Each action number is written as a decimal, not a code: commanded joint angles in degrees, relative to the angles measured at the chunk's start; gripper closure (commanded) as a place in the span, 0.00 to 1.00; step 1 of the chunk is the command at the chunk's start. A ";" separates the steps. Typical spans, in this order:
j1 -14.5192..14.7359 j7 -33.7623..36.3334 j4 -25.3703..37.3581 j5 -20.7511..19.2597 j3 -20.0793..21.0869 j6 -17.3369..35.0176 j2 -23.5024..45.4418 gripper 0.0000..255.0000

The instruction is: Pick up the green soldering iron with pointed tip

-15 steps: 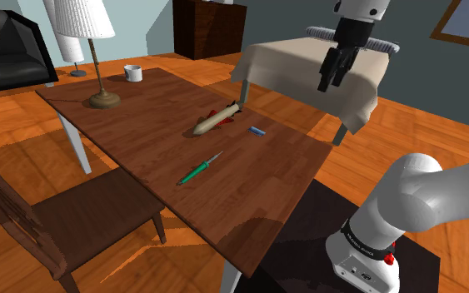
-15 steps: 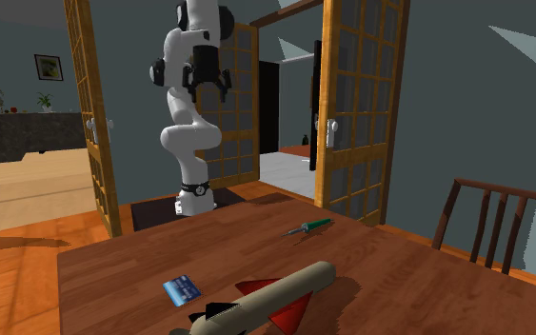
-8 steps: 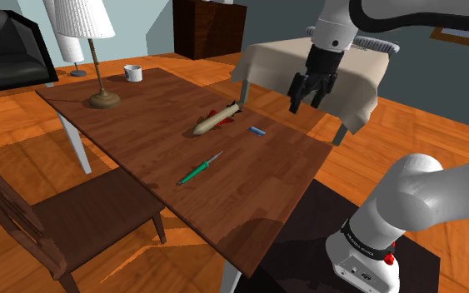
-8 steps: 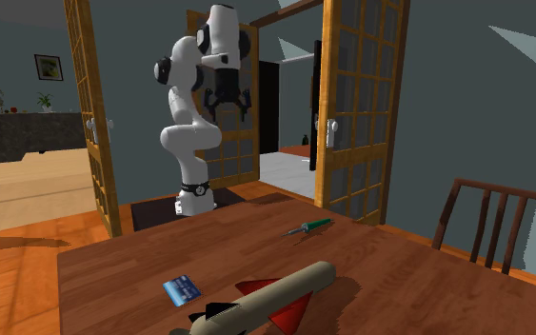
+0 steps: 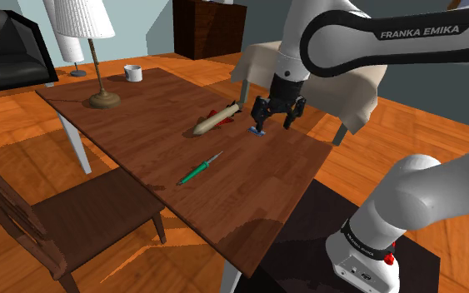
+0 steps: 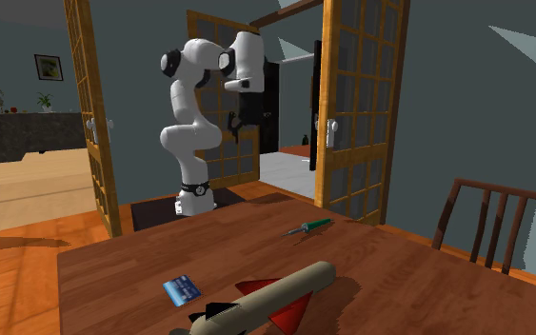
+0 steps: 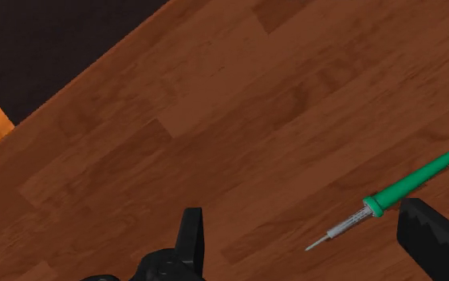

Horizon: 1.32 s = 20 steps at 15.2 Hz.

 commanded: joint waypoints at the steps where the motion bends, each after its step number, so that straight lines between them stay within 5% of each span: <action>1: -0.80 5.37 -0.62 0.77 3.11 4.38 3.19 0.00; 10: -8.17 30.28 4.27 -4.63 15.89 20.03 23.09 0.00; 15: -12.11 48.34 10.49 -16.28 20.55 25.33 37.23 0.00; 20: -9.92 66.07 19.14 -29.68 18.17 26.52 51.55 0.00</action>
